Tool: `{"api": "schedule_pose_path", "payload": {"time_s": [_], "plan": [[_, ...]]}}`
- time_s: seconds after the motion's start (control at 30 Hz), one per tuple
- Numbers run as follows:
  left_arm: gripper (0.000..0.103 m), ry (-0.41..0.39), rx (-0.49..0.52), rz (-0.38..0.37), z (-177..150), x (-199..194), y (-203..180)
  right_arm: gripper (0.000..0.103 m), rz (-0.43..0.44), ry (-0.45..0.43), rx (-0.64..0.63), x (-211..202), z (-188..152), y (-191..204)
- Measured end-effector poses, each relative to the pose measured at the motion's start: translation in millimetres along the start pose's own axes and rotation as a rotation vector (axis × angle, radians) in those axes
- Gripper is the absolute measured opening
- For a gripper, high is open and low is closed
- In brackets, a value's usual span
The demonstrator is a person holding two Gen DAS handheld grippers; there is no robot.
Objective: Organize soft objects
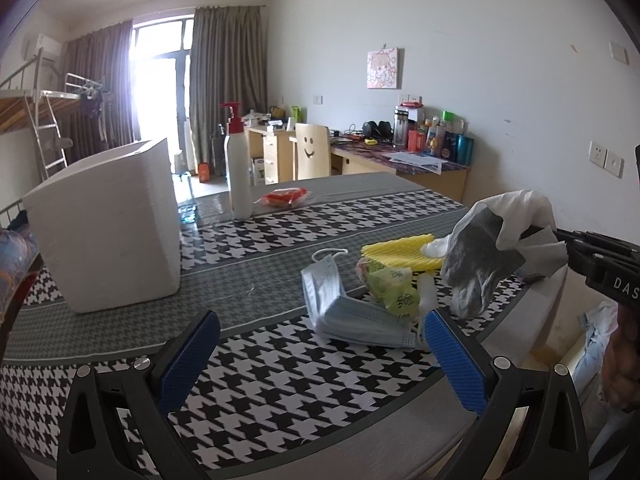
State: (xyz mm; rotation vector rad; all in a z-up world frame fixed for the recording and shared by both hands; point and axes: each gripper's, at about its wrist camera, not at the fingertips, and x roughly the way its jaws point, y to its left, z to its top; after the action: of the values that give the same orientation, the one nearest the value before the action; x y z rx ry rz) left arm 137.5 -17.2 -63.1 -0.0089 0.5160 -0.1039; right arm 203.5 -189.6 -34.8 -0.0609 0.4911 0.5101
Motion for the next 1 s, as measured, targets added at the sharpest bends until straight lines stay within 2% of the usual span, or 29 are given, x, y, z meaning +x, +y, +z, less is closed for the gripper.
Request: {"api": "schedule_pose_path", "payload": {"time_s": [0.13,0.37,0.53,0.73,0.8,0.83,0.87,0.93,1.0], "plan": [[0.102,0.002,0.013,-0.025,2.7,4.5,-8.4,0.013,-0.008,-0.01,0.015,-2.4,1.1,-7.0],[0.102,0.006,0.071,-0.112,4.9,14.9,-32.9,0.013,0.002,-0.001,0.03,-0.3,-0.7,-15.1],[0.101,0.017,0.107,-0.206,7.3,23.1,-51.0,0.013,0.021,0.019,0.068,3.3,-6.7,-25.8],[0.098,0.032,0.109,-0.21,8.6,31.0,-59.1,0.013,0.035,0.044,0.094,8.8,-15.2,-37.1],[0.098,0.04,0.097,-0.203,9.7,33.9,-56.8,0.018,0.016,0.062,0.085,14.2,-17.4,-39.3],[0.098,0.038,0.091,-0.198,9.4,33.7,-54.7,0.03,0.009,0.072,0.078,16.9,-18.4,-39.4],[0.098,0.036,0.087,-0.187,9.7,33.3,-53.0,0.048,-0.004,0.084,0.068,21.7,-20.3,-39.4],[0.098,0.034,0.081,-0.174,9.4,33.8,-48.2,0.066,-0.023,0.086,0.044,25.7,-22.3,-35.8],[0.099,0.037,0.081,-0.173,8.2,34.0,-46.7,0.066,-0.046,0.085,0.019,27.5,-23.0,-34.2]]}}
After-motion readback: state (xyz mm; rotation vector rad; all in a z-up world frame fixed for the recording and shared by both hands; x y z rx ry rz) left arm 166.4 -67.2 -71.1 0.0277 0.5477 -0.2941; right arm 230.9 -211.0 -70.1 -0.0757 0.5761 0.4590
